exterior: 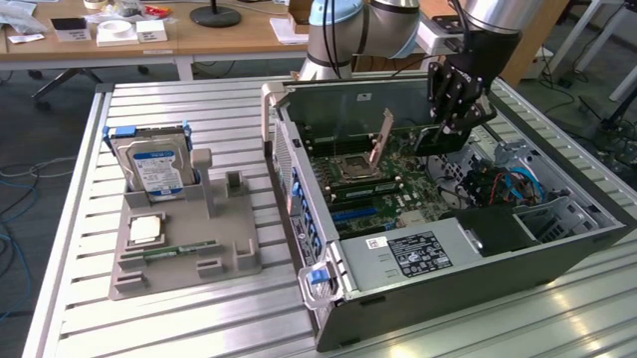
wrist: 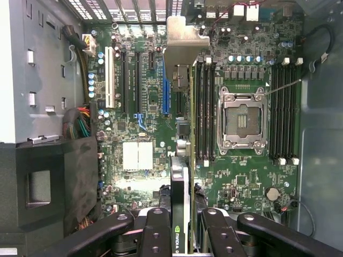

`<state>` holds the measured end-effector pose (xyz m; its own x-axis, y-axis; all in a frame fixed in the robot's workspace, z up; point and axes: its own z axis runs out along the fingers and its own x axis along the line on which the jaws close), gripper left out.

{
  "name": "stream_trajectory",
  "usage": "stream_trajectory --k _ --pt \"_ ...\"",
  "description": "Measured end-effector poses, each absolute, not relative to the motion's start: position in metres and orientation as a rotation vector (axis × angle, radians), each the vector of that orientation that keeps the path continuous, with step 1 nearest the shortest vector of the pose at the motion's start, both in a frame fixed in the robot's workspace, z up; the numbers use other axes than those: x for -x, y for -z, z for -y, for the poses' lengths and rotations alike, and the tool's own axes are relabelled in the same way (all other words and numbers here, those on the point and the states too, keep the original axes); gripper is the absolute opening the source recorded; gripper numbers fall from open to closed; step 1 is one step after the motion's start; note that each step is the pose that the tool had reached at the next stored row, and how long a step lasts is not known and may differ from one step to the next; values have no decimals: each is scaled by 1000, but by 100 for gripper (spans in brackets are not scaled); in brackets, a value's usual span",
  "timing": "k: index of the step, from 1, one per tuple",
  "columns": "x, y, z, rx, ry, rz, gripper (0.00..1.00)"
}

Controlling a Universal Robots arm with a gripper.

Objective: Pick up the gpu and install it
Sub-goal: 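Insert the gpu into the slot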

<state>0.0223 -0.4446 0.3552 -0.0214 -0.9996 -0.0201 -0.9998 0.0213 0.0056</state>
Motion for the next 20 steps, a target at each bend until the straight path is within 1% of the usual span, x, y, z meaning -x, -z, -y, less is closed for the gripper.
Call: stream_trajectory --k 20 --pt "-22 -354 445 2190 -28 -2238 27"
